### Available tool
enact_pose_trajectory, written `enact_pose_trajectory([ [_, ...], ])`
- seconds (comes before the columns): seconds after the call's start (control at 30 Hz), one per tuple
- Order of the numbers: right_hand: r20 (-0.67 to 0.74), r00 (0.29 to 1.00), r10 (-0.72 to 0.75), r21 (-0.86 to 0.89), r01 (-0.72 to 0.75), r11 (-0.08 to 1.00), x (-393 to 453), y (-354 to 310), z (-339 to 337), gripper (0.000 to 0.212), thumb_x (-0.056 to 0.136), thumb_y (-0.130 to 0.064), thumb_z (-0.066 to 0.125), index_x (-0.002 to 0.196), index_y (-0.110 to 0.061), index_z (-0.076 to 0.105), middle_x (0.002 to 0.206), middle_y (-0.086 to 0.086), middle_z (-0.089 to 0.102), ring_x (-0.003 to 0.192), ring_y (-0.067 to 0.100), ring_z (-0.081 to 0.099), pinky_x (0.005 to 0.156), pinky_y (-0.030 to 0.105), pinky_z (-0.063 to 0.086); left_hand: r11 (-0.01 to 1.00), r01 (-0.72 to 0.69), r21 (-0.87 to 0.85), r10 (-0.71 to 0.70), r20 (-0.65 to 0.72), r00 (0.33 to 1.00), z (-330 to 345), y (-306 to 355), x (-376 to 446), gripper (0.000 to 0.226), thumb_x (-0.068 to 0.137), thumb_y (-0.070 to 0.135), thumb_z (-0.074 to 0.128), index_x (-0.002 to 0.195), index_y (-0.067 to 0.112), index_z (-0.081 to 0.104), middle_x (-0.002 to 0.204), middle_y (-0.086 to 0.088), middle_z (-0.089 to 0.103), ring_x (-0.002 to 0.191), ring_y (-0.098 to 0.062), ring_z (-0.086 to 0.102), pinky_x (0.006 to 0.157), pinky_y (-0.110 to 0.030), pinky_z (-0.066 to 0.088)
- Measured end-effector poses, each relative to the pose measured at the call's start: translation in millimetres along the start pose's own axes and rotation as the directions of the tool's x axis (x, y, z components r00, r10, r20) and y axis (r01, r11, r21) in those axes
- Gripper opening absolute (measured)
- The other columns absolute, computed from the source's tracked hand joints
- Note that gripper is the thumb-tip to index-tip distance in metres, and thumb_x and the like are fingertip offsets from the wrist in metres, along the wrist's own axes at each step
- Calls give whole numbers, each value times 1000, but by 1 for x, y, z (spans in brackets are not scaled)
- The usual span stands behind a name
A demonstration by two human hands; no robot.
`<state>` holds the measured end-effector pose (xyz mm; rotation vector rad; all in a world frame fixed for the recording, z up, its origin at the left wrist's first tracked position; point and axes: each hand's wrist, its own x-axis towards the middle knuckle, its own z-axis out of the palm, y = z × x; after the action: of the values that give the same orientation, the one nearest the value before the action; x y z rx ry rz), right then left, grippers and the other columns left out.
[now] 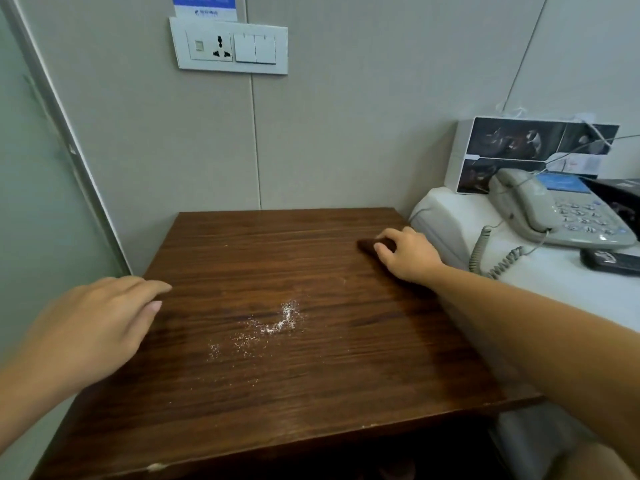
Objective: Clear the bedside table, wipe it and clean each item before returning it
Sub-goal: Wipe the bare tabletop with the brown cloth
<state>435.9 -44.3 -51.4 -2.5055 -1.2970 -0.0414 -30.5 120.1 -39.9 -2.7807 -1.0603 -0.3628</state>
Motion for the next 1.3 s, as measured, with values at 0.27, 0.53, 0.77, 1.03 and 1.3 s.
enact_pose_trajectory([
  [0.27, 144, 975, -171, 70, 162, 984, -6, -33, -1, 36, 99, -55, 49, 131, -41, 58, 126, 2, 56, 123, 30, 50, 102, 49, 47, 999, 42, 3, -42, 18, 999, -13, 25, 0, 49, 96, 48, 36, 126, 28, 70, 116, 8, 72, 106, -23, 69, 84, -45, 58],
  [0.53, 212, 868, -448, 175, 418, 892, -120, -23, -26, 23, 87, -52, 62, 105, -38, 62, 104, -19, 64, 97, 2, 60, 86, 29, 52, 999, 44, -9, -44, 0, 999, -2, 22, 11, 53, 100, 59, 32, 125, 31, 69, 115, 12, 72, 107, -20, 68, 84, -44, 59],
  [0.77, 23, 1000, -2, -14, 3, 1000, -3, 16, -4, 34, 99, -57, 49, 123, -36, 58, 117, 5, 61, 105, 25, 60, 89, 45, 56, 999, 42, 19, -43, 42, 998, -2, 13, 2, 65, 98, 64, 19, 126, 34, 69, 115, 16, 71, 106, -16, 68, 83, -40, 59],
  [1.03, -20, 971, 239, -63, -240, 969, 118, 0, 21, 47, 104, -55, 37, 141, -31, 54, 144, 15, 46, 138, 41, 36, 109, 56, 37, 999, 23, 30, -21, -58, 998, -1, 3, 4, 55, 101, 57, 28, 119, 30, 72, 106, 14, 72, 95, -18, 69, 76, -41, 59],
  [1.3, 146, 962, -230, 35, 227, 973, 77, -30, 20, 39, 103, -48, 42, 138, -41, 56, 125, 5, 54, 126, 35, 47, 105, 49, 43, 987, 58, 150, -59, 6, 998, 24, -1, 20, 50, 82, 1, 69, 125, 27, 72, 118, 8, 72, 104, -21, 69, 80, -41, 61],
])
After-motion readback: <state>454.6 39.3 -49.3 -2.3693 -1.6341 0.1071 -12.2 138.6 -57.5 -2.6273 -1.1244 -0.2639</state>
